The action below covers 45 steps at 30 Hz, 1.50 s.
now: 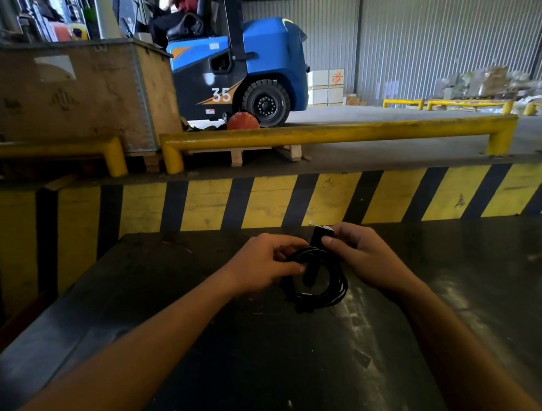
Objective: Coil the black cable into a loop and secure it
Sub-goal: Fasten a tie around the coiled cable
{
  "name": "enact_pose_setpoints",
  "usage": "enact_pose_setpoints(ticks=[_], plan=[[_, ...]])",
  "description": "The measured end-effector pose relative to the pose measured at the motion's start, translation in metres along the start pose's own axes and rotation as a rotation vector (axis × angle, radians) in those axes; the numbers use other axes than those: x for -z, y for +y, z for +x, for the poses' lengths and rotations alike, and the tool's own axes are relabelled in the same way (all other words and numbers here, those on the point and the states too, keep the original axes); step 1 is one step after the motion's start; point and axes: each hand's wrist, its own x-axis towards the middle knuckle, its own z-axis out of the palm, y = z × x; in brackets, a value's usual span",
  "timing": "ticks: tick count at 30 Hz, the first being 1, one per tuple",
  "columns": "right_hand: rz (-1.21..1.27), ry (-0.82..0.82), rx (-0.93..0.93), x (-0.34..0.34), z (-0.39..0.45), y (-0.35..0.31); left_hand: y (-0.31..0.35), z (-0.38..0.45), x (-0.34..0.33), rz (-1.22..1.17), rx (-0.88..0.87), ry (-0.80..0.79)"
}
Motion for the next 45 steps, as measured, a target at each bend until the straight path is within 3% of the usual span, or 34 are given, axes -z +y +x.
enact_pose_setpoints(ticks=[3,10,18,27,33,40,45], plan=[[-0.009,-0.003,0.03,0.0,-0.003,-0.003,0.0,0.0,-0.001,-0.074,0.045,-0.047],[-0.099,-0.126,-0.03,0.001,-0.005,-0.001,0.003,0.001,-0.003,-0.215,0.102,0.014],[-0.256,0.106,0.023,-0.023,-0.006,0.002,0.005,0.006,-0.01,-0.199,0.177,0.094],[-0.176,0.317,0.046,-0.039,-0.007,0.016,-0.001,0.003,-0.017,-0.113,0.171,0.068],[-0.26,0.334,0.111,-0.042,-0.009,0.02,-0.003,0.002,-0.019,-0.095,0.185,0.024],[-0.2,0.234,0.038,-0.043,-0.013,0.023,-0.007,0.003,-0.016,-0.052,0.217,-0.004],[-0.192,0.277,0.04,-0.043,-0.013,0.024,-0.007,0.002,-0.02,-0.016,0.219,-0.009]])
